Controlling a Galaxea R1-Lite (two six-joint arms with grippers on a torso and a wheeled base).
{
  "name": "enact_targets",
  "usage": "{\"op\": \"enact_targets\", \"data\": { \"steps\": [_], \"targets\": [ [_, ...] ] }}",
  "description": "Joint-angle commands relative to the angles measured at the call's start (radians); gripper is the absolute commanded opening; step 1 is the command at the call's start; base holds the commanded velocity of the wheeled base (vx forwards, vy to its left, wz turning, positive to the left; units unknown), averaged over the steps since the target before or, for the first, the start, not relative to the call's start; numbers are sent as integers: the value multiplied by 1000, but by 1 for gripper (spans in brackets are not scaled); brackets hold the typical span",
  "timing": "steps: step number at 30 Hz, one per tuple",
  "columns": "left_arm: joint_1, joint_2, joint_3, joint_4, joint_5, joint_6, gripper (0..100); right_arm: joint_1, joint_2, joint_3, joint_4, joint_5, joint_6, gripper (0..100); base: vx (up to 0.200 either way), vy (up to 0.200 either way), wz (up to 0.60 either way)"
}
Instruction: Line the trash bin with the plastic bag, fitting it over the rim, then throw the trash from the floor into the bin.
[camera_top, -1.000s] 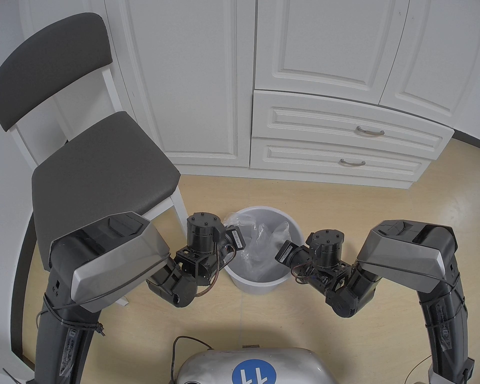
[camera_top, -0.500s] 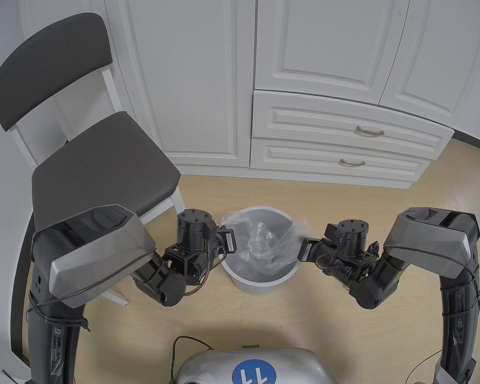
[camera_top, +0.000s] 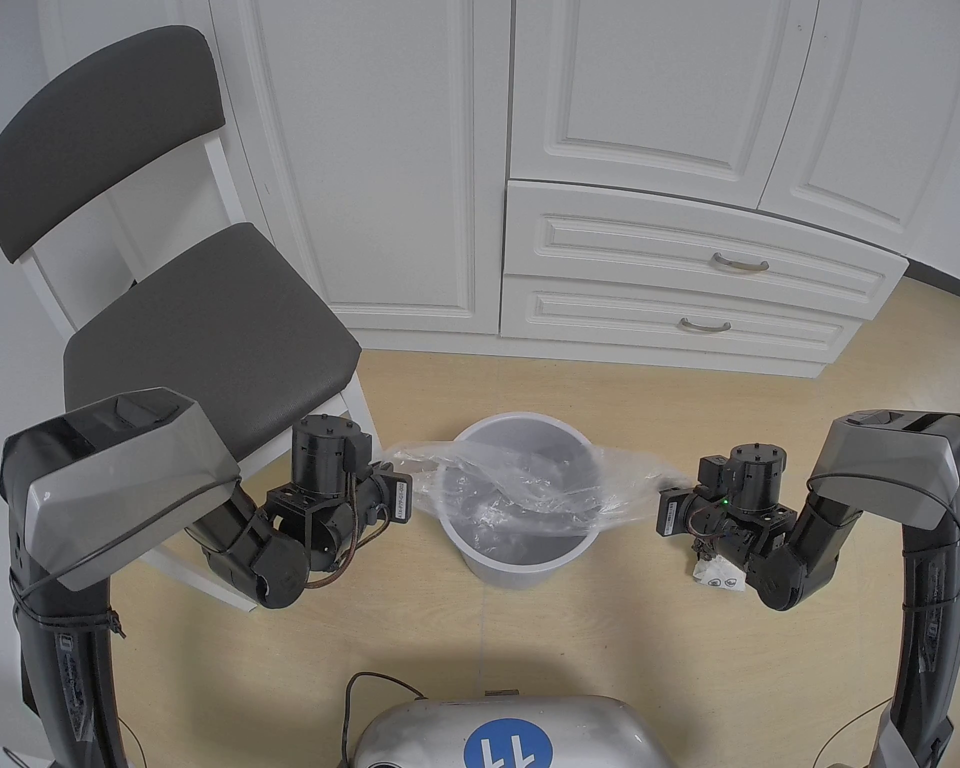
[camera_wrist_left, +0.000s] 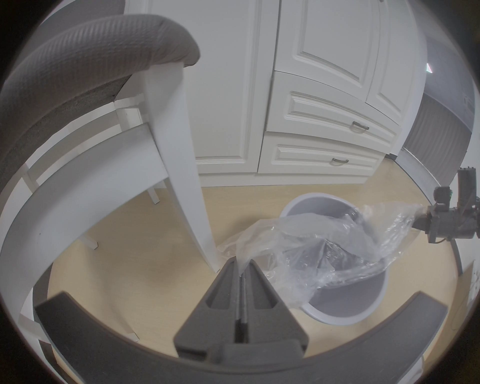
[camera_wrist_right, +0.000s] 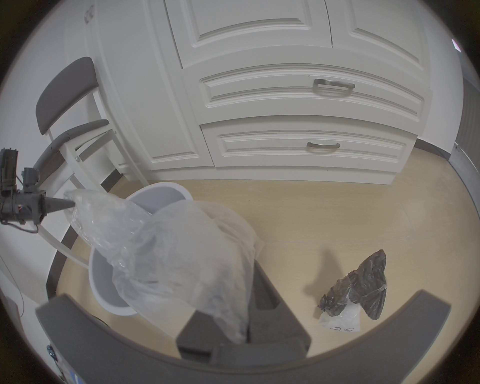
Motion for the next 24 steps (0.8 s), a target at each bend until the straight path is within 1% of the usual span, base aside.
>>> {"op": "enact_targets", "data": {
  "steps": [1,4,5,9,13,18,22,23,24],
  "targets": [
    [22,26,-23,0,-1,-2,0,-19,16,0,0,-1,-13,0,0,0,0],
    [29,29,-31,2,-1,-2,0,-39,28,-1,0,-1,-41,0,0,0,0],
    [36,34,-31,5,-1,-2,0,-59,45,-6,-2,0,-56,0,0,0,0],
    [42,37,-34,26,-1,-1,0,-82,74,-18,0,5,-70,0,0,0,0],
    [51,37,-39,56,-1,1,0,-88,76,-14,5,5,-82,0,0,0,0],
    [62,36,-35,59,-1,4,0,-96,70,-3,6,5,-107,0,0,0,0],
    [72,22,-23,76,-10,7,0,-94,27,45,11,6,-139,0,0,0,0],
    [72,5,-14,94,-27,7,0,-90,-2,75,21,6,-162,0,0,0,0],
    [72,2,-12,94,-29,7,0,-90,-4,78,23,6,-164,0,0,0,0]
  ]
}}
